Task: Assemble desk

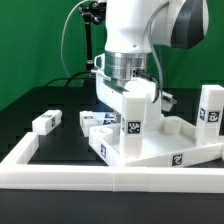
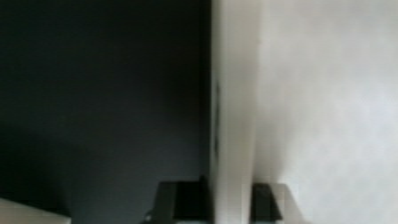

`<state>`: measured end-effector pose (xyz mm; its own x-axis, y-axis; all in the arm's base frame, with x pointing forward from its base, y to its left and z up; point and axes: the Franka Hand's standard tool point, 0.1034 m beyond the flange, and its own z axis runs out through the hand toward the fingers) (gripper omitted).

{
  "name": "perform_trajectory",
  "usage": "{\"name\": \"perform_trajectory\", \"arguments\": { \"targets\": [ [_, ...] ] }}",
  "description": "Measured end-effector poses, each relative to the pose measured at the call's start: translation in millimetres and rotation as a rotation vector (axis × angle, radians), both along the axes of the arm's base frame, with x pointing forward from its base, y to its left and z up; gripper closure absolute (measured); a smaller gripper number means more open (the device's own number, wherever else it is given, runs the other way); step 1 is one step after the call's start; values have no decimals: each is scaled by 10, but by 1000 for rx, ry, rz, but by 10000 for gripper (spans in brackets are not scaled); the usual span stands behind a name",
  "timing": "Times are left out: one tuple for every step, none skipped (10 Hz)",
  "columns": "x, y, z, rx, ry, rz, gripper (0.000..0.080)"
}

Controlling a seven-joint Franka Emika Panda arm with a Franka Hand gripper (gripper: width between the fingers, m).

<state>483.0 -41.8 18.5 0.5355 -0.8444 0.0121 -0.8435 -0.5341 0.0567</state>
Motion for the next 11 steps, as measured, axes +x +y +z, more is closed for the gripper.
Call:
{"name": "perform_trajectory", "arguments": {
  "targets": [
    [33,-111,-4,-2,4,127,736],
    [47,-183,-27,-2,9,215,736],
    [70,-241,-27,-1,10,286,736],
    [93,-294,-13,2,9,383,736],
    [86,-288,-19,6,13,441,736],
    [86,-290,-19,8,15,498,736],
    [85,-295,-19,9,17,540,736],
    [87,-293,-19,11,21,606,736],
    [132,-217,-16,9,26,675,737],
    [231,-114,-11,3,24,766,737],
    [275,-94,-13,2,25,829,737]
  ]
}}
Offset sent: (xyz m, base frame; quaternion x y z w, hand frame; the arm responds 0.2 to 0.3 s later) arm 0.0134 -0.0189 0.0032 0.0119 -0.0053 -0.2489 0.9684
